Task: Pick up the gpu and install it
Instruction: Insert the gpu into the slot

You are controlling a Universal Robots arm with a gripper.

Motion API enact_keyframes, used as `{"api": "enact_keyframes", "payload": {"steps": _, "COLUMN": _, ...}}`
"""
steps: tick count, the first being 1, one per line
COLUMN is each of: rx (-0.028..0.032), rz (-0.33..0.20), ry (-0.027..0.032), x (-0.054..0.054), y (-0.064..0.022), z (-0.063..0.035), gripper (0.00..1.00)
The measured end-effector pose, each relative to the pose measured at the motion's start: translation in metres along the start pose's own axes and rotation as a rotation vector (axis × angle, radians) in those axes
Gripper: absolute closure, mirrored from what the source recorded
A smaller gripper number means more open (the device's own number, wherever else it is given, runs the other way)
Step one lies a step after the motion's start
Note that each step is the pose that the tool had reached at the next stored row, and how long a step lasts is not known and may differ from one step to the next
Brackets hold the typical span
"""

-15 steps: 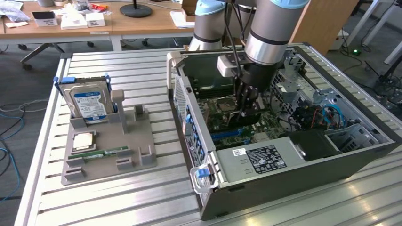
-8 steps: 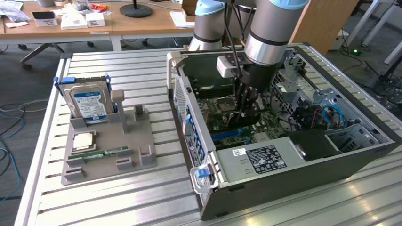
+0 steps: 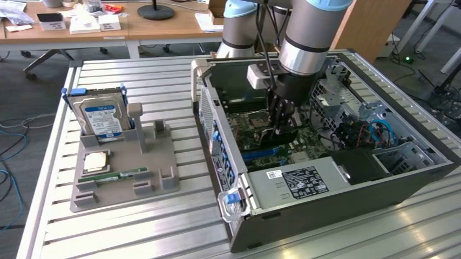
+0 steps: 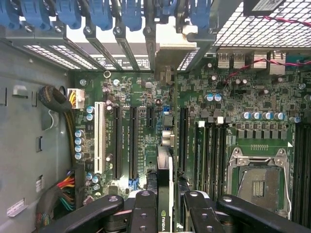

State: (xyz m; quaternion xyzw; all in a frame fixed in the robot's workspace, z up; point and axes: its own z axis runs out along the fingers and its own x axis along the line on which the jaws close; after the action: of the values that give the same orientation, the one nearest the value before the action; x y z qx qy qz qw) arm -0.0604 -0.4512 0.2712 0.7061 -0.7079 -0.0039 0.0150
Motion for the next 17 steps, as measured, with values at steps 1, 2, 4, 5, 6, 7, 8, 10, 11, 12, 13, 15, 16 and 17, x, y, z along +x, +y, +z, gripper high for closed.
{"api": "enact_keyframes", "payload": {"steps": 1, "rx": 0.0001, "rz": 0.000, "ry": 0.0000, "x": 0.0000, "y": 0.0004, "z": 0.0001, "gripper": 0.74}}
{"api": "enact_keyframes", "payload": {"steps": 2, "rx": 0.0000, "rz": 0.000, "ry": 0.0000, "x": 0.0000, "y": 0.0008, "z": 0.0001, "gripper": 0.74}}
{"api": "enact_keyframes", "payload": {"steps": 4, "rx": 0.0001, "rz": 0.000, "ry": 0.0000, "x": 0.0000, "y": 0.0016, "z": 0.0002, "gripper": 0.74}}
{"api": "enact_keyframes", "payload": {"steps": 5, "rx": 0.0001, "rz": 0.000, "ry": 0.0000, "x": 0.0000, "y": 0.0019, "z": 0.0002, "gripper": 0.74}}
{"api": "enact_keyframes", "payload": {"steps": 6, "rx": 0.0000, "rz": 0.000, "ry": 0.0000, "x": 0.0002, "y": 0.0023, "z": 0.0002, "gripper": 0.74}}
{"api": "enact_keyframes", "payload": {"steps": 7, "rx": 0.0000, "rz": 0.000, "ry": 0.0000, "x": 0.0003, "y": 0.0026, "z": 0.0002, "gripper": 0.74}}
{"api": "enact_keyframes", "payload": {"steps": 8, "rx": 0.0000, "rz": 0.000, "ry": 0.0000, "x": 0.0003, "y": 0.0029, "z": 0.0003, "gripper": 0.74}}
{"api": "enact_keyframes", "payload": {"steps": 10, "rx": 0.0001, "rz": 0.000, "ry": 0.0000, "x": 0.0003, "y": 0.0034, "z": 0.0003, "gripper": 0.74}}
{"api": "enact_keyframes", "payload": {"steps": 11, "rx": 0.0000, "rz": 0.000, "ry": 0.0000, "x": 0.0004, "y": 0.0037, "z": 0.0003, "gripper": 0.74}}
{"api": "enact_keyframes", "payload": {"steps": 12, "rx": 0.0000, "rz": 0.000, "ry": 0.0000, "x": 0.0006, "y": 0.0039, "z": 0.0004, "gripper": 0.74}}
{"api": "enact_keyframes", "payload": {"steps": 13, "rx": 0.0000, "rz": 0.000, "ry": 0.0000, "x": 0.0006, "y": 0.0039, "z": 0.0004, "gripper": 0.74}}
{"api": "enact_keyframes", "payload": {"steps": 15, "rx": 0.0000, "rz": 0.000, "ry": 0.0000, "x": 0.0005, "y": 0.0042, "z": 0.0004, "gripper": 0.74}}
{"api": "enact_keyframes", "payload": {"steps": 16, "rx": 0.0000, "rz": 0.000, "ry": -0.0001, "x": 0.0005, "y": 0.0044, "z": 0.0004, "gripper": 0.74}}
{"api": "enact_keyframes", "payload": {"steps": 17, "rx": 0.0001, "rz": 0.000, "ry": 0.0000, "x": 0.0005, "y": 0.0046, "z": 0.0004, "gripper": 0.74}}
